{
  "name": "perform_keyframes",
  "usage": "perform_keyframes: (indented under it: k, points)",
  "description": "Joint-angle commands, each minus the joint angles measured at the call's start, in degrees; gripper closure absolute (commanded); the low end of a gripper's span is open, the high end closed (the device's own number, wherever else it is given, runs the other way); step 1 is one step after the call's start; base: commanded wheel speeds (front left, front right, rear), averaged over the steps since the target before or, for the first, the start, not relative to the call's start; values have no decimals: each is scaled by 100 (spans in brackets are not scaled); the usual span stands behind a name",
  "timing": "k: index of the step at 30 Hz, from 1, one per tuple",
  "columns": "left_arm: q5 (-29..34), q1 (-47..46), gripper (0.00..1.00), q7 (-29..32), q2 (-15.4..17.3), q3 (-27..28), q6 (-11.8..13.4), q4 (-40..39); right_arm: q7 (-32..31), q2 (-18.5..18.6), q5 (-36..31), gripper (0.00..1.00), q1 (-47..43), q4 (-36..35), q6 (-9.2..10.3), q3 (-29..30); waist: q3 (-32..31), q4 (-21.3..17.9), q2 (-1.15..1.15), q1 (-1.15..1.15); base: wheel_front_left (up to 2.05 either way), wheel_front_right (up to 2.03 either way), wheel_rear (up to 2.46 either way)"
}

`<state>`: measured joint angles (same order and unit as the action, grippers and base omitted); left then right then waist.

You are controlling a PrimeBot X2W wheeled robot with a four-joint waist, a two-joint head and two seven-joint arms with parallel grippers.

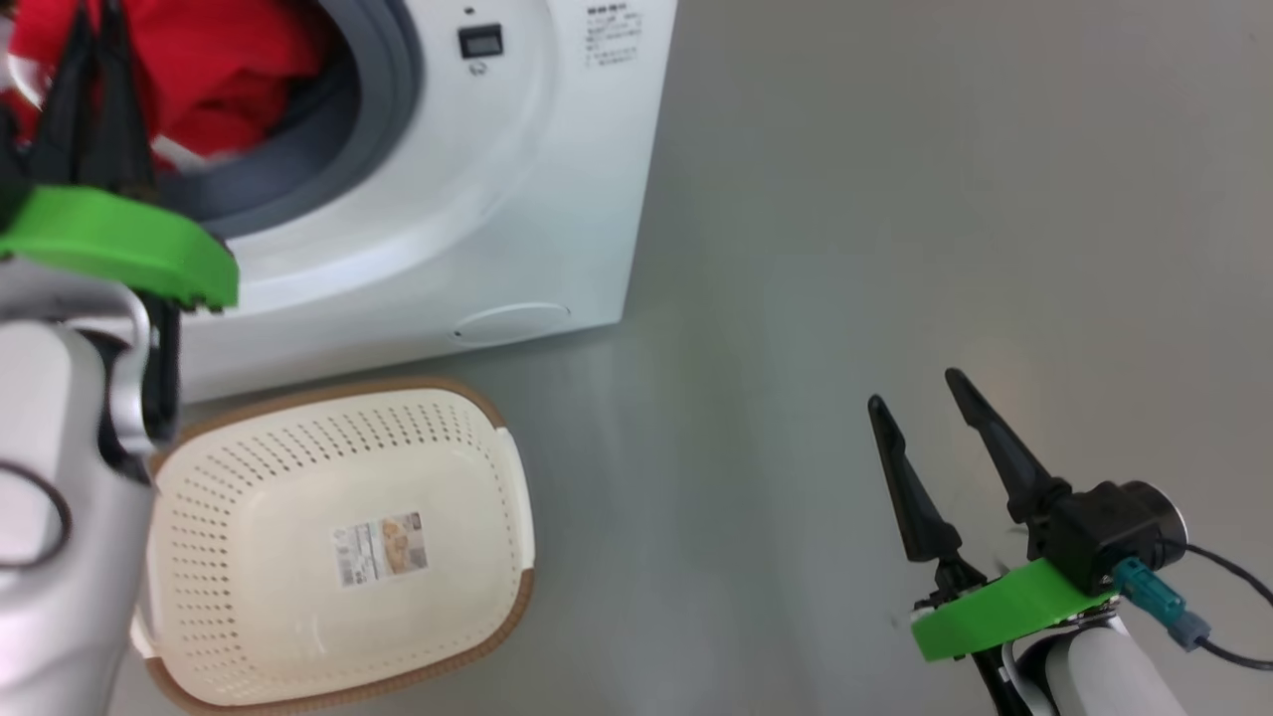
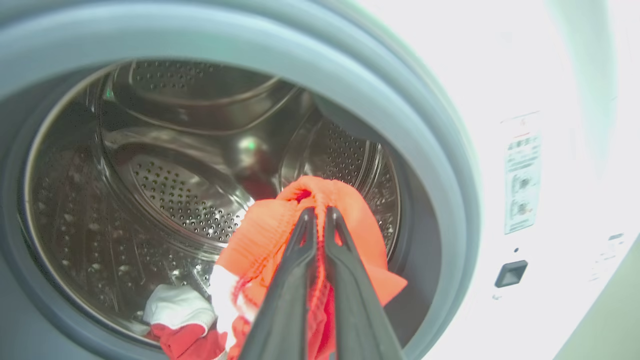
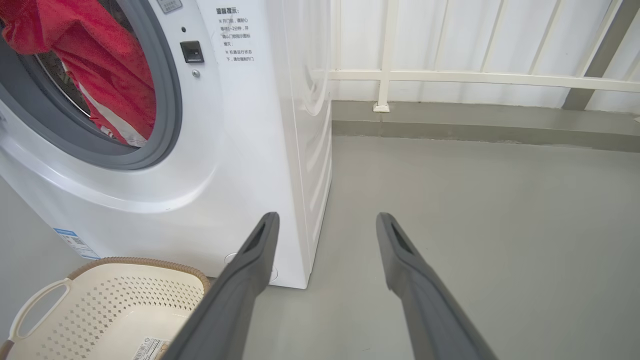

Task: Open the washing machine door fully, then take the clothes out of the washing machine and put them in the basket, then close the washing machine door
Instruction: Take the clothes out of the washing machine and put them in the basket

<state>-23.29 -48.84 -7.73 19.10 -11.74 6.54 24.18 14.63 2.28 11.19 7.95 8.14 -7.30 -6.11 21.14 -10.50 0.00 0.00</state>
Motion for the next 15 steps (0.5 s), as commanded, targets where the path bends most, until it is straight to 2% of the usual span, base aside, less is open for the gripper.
perform_keyframes:
  k: [1, 8, 15]
  points:
    - [-27, 83, 100, -27, 262, 188, 64, -283, 37, 60, -79, 0, -82, -104, -19, -118, -280, 179, 0, 0, 0, 0, 0]
    - [-2, 867, 100, 126, 314, 194, 364, -1479, 37, 60, -170, 0, -290, 29, -19, -124, -761, 297, 0, 0, 0, 0, 0]
    - [52, 1331, 100, 118, 385, 237, 567, -2310, 37, 60, -207, 0, -495, 115, -19, -157, -1194, 356, 0, 0, 0, 0, 0]
